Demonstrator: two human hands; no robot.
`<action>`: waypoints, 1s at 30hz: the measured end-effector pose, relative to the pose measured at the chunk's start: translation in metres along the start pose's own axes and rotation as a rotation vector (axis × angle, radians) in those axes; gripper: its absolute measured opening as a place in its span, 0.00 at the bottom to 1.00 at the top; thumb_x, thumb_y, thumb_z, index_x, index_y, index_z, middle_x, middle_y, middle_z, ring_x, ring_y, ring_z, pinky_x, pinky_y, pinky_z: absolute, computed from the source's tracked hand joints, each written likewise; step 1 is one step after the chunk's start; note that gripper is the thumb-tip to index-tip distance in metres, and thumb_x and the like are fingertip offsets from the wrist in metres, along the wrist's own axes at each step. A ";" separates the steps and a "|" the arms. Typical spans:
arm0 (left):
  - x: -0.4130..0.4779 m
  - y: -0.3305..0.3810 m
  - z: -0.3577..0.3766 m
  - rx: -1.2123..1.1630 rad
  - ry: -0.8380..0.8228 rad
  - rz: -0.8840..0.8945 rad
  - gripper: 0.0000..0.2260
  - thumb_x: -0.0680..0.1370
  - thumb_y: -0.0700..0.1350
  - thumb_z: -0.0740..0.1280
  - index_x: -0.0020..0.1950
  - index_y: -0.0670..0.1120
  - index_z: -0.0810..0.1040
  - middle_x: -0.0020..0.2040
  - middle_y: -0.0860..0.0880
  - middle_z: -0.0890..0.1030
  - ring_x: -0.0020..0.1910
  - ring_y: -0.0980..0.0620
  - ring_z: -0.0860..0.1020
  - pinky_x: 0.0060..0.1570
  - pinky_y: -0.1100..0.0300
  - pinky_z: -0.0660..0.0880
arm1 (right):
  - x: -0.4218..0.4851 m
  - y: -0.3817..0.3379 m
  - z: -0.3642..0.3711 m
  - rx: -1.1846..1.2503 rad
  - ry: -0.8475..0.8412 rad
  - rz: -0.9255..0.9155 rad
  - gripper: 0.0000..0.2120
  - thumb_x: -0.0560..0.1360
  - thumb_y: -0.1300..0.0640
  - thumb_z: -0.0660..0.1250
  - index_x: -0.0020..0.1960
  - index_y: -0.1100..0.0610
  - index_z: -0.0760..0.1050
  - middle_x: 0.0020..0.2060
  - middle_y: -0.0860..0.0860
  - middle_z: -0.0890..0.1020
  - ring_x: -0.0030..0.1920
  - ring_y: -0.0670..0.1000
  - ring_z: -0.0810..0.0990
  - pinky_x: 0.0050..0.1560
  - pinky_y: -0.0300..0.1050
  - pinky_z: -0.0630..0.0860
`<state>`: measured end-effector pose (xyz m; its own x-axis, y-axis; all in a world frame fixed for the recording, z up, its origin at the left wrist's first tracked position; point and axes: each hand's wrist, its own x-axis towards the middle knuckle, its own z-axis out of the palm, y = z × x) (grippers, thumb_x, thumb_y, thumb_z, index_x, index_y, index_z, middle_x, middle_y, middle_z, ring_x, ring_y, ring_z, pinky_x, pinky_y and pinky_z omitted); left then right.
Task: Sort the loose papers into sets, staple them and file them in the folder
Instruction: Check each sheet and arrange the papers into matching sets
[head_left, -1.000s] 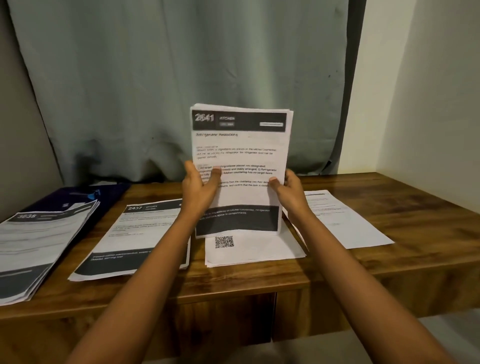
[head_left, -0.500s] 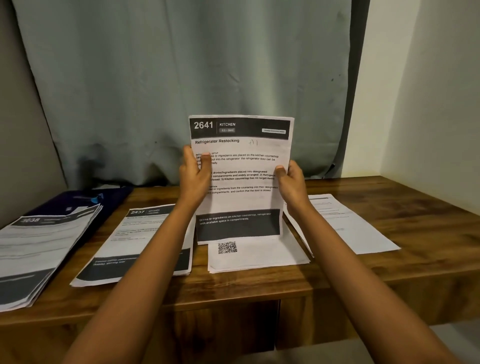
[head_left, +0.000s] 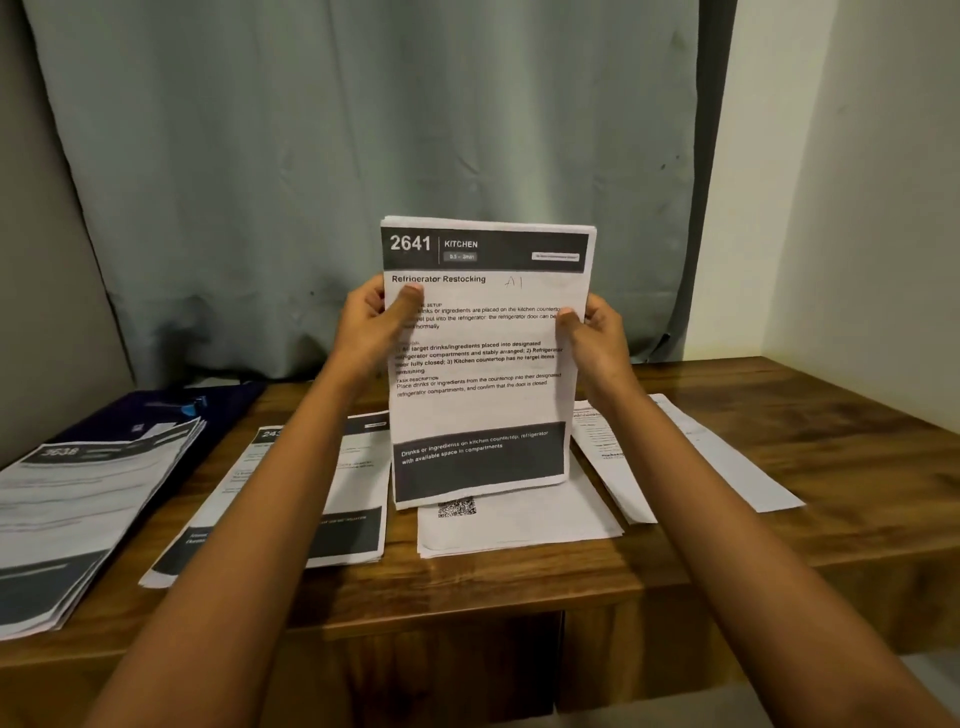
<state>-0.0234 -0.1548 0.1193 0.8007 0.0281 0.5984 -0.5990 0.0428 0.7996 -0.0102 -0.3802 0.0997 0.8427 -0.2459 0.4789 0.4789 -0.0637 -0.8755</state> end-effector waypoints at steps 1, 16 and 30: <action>0.003 0.004 0.000 -0.033 0.011 -0.024 0.02 0.79 0.42 0.65 0.51 0.47 0.76 0.46 0.49 0.85 0.45 0.50 0.84 0.41 0.55 0.81 | 0.002 -0.003 -0.001 -0.009 0.005 -0.004 0.11 0.80 0.59 0.60 0.62 0.55 0.74 0.53 0.48 0.81 0.46 0.42 0.80 0.40 0.35 0.77; 0.017 0.020 0.017 -0.438 -0.134 0.004 0.05 0.80 0.40 0.62 0.50 0.46 0.76 0.54 0.47 0.83 0.50 0.49 0.82 0.46 0.53 0.80 | -0.007 0.002 -0.006 -0.018 -0.053 0.093 0.11 0.81 0.57 0.59 0.61 0.56 0.73 0.54 0.49 0.81 0.49 0.46 0.81 0.38 0.34 0.76; 0.019 0.014 0.022 -0.231 -0.146 0.120 0.05 0.81 0.45 0.60 0.48 0.46 0.73 0.52 0.45 0.82 0.51 0.49 0.82 0.45 0.58 0.80 | 0.015 -0.025 0.055 -0.988 0.007 -1.020 0.21 0.79 0.58 0.59 0.71 0.61 0.67 0.72 0.59 0.66 0.76 0.58 0.57 0.75 0.52 0.39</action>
<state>-0.0161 -0.1757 0.1431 0.7052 -0.0964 0.7025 -0.6596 0.2742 0.6998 0.0035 -0.3290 0.1324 0.2346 0.3135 0.9201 0.4979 -0.8517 0.1632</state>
